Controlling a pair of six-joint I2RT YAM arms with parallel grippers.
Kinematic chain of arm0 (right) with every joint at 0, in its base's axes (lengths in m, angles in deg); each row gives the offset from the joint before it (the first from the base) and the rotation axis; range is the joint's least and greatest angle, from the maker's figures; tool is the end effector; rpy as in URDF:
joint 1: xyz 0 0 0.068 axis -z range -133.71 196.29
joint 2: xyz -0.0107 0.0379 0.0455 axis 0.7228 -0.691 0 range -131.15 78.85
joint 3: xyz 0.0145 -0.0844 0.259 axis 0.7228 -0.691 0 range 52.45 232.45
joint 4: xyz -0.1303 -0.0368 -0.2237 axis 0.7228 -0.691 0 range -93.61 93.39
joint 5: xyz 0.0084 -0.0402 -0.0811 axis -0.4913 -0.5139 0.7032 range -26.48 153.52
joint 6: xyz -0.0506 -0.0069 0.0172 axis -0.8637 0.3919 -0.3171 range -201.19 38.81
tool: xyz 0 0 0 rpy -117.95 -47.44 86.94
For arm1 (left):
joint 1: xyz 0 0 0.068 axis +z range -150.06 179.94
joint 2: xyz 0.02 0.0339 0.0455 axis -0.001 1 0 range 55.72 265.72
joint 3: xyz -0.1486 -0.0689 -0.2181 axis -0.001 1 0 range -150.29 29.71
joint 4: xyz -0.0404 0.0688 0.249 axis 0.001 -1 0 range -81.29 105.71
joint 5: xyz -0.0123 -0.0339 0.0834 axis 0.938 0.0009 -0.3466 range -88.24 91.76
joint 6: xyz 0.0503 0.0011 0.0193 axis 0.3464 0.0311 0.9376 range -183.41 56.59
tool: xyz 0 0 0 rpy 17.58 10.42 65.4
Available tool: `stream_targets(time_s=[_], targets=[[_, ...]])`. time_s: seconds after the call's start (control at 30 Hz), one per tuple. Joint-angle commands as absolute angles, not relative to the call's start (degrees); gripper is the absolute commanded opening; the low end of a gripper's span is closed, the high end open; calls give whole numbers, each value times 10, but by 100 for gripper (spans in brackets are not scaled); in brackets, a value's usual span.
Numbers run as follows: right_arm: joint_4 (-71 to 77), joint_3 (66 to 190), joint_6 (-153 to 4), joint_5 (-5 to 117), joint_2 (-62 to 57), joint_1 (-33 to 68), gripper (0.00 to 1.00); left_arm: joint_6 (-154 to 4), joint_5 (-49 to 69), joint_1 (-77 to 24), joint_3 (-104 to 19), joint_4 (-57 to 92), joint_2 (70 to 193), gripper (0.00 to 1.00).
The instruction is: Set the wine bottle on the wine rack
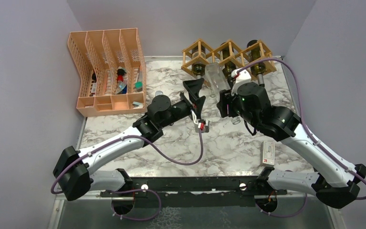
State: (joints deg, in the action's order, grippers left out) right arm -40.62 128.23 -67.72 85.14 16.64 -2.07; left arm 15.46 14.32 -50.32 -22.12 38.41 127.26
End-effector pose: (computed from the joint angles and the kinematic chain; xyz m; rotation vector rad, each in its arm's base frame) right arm 0.1516 0.1508 0.4087 -0.4027 2.0325 0.2681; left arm 0.1832 -0.2324 0.3434 1.4428 0.4917 0.2327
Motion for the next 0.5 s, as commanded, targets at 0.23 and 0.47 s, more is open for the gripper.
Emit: stream_targets(time_s=[0.23, 0.47], targets=[[-246, 1360, -751, 994, 93, 22, 1, -107, 55, -504, -202, 415, 1190, 99], [-200, 1405, -751, 863, 21, 160, 1, -399, -126, -504, -218, 443, 1180, 99]])
